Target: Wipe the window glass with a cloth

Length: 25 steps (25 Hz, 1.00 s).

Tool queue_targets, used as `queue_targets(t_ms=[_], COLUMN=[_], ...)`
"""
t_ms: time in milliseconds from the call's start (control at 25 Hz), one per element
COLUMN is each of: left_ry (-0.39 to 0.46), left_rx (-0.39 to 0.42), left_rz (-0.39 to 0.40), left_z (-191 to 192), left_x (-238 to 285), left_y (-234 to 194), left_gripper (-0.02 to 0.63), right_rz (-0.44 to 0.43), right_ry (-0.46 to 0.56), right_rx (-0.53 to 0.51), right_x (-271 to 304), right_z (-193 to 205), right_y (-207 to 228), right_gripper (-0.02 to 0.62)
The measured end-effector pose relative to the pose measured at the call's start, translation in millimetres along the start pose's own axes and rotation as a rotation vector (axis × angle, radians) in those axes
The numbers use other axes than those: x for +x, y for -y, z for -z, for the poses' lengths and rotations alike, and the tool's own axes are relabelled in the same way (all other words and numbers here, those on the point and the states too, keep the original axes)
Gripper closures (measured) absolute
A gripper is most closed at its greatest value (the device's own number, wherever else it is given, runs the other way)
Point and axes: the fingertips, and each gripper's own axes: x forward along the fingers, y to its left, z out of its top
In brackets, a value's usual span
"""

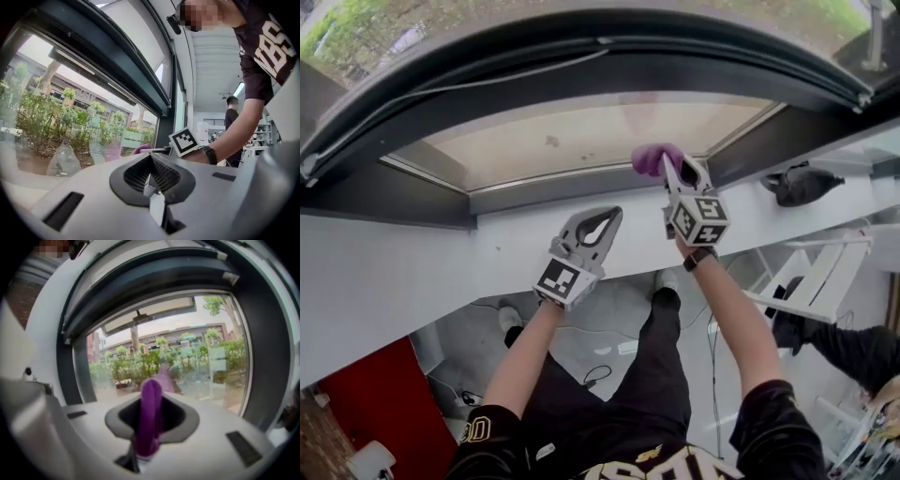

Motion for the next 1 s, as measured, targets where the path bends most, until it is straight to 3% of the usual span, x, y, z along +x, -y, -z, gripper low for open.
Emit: queue_targets(t_ms=[280, 520, 640, 880, 1000], left_ry=[-0.048, -0.060, -0.020, 0.034, 0.034], left_rx=[0.066, 0.095, 0.092, 0.067, 0.069], left_rz=[-0.043, -0.199, -0.278, -0.410, -0.467], left_z=[-77, -165, -205, -255, -273], left_x=[-41, -75, -97, -134, -145], left_y=[-11, -21, -21, -27, -35], left_gripper=[0.592, 0.592, 0.592, 0.592, 0.592], right_rz=[-0.128, -0.149, -0.171, -0.196, -0.159], right_ry=[0.049, 0.175, 0.210, 0.239, 0.273], right_rx=[0.071, 0.026, 0.043, -0.028, -0.103], right_x=[-64, -105, -122, -140, -143], right_z=[-67, -154, -190, -240, -260], right_y=[-88, -139, -168, -218, -232], right_gripper=[0.523, 0.523, 0.523, 0.523, 0.523])
